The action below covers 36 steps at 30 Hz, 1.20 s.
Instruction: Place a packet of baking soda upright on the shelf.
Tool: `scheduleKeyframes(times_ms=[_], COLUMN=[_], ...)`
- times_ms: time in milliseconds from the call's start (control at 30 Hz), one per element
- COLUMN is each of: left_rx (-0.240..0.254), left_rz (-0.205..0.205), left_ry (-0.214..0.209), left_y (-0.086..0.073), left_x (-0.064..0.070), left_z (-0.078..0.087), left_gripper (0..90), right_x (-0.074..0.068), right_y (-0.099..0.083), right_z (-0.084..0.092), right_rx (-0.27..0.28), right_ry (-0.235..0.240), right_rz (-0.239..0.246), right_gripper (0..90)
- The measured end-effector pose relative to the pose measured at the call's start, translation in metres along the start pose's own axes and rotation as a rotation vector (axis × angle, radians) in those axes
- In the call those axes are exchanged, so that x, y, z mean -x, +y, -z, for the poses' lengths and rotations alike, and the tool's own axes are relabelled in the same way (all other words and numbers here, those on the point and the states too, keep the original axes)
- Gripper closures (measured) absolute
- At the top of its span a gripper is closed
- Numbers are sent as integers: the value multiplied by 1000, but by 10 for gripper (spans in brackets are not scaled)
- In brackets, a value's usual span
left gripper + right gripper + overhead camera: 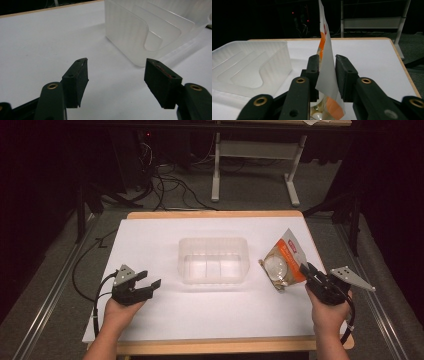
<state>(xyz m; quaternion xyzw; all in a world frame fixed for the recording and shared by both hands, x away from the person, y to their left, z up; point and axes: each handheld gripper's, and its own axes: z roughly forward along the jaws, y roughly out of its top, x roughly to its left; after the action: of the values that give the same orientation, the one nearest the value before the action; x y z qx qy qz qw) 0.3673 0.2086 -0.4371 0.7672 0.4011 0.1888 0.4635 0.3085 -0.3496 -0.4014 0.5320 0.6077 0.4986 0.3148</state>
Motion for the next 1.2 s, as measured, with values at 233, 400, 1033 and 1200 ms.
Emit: scheduleKeyframes(times_ms=[233,400,1033,1200], left_rx=[-9,-17,-28,-29], left_rz=[-4,-11,-15,-16], left_ry=[-3,-6,-12,-11], left_y=[0,-1,-1,-1], left_x=[1,2,2,2], left_z=[-2,-3,-4,-5], left_gripper=[361,361,360,360], right_x=[6,10,16,15], right_y=[-6,-9,-20,-19], right_z=[-3,-5,-7,-7], right_rx=[-18,-25,-19,3], right_ry=[-13,-19,-4,2], right_rz=[-3,-6,-46,-43], right_gripper=[664,653,760,776])
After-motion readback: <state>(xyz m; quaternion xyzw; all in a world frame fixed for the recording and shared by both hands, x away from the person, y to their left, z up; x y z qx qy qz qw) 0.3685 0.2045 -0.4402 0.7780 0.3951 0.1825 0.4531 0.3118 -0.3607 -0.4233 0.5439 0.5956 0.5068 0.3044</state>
